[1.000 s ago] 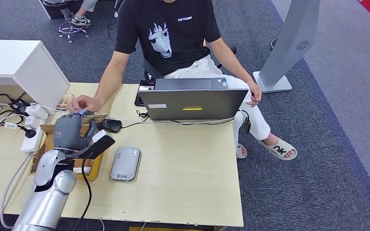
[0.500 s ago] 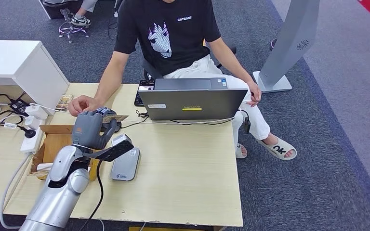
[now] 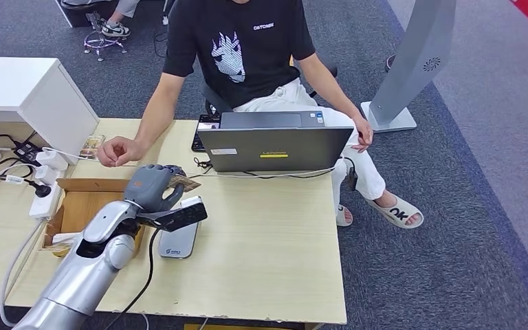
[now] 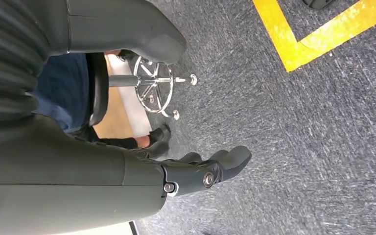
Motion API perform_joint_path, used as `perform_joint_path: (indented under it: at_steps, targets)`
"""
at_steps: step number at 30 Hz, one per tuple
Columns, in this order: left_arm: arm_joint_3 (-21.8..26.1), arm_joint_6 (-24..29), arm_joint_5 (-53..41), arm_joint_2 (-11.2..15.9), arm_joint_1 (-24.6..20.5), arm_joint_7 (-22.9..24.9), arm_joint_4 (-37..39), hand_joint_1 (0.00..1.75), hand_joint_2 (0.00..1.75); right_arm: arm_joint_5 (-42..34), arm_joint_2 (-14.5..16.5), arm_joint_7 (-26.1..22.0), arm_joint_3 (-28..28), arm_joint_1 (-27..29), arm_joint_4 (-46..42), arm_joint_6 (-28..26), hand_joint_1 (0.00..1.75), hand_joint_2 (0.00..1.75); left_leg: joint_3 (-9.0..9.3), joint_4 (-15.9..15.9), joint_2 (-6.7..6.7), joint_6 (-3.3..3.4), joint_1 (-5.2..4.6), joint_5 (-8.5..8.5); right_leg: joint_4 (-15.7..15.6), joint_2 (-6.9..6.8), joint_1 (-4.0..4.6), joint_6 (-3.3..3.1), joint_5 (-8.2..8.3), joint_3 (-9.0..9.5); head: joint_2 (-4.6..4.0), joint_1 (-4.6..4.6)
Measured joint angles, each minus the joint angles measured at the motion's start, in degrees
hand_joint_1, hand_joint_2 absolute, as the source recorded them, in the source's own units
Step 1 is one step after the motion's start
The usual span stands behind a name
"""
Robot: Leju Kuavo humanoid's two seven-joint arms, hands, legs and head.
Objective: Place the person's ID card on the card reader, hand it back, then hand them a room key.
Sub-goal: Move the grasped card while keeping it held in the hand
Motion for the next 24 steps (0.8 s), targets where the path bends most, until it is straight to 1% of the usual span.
perform_joint_path:
  at_steps: [13,18,24]
  targets:
    - [-5.1,-5.6,3.7,3.2,-3.7,0.9,2.3,1.75,1.75,0.4,0.8,0.0,-2.8,0.0,-0.1,-0.9,0.00,1.75,-0.02,0.0,0.00,0.00,-0.01,0.00,0.0,0.00,-0.01,0.00,0.00,0.00,0.00,0.00]
    - [-6.9,-6.8,4.9,4.2,-5.1,0.9,2.6,1.75,1.75,0.5,1.3,0.4,-3.8,0.0,-0.3,-0.9,0.00,1.75,-0.01,0.0,0.00,0.02,-0.01,0.02,0.0,0.00,-0.01,0.00,0.00,0.00,0.00,0.00]
    - [-8.9,-7.7,6.8,5.4,-5.3,0.9,2.5,1.75,1.75,0.8,1.6,0.4,-4.7,0.0,-0.3,-0.9,0.00,1.75,-0.02,0.0,0.00,0.02,-0.01,0.02,0.0,0.00,-0.01,0.00,0.00,0.00,0.00,0.01]
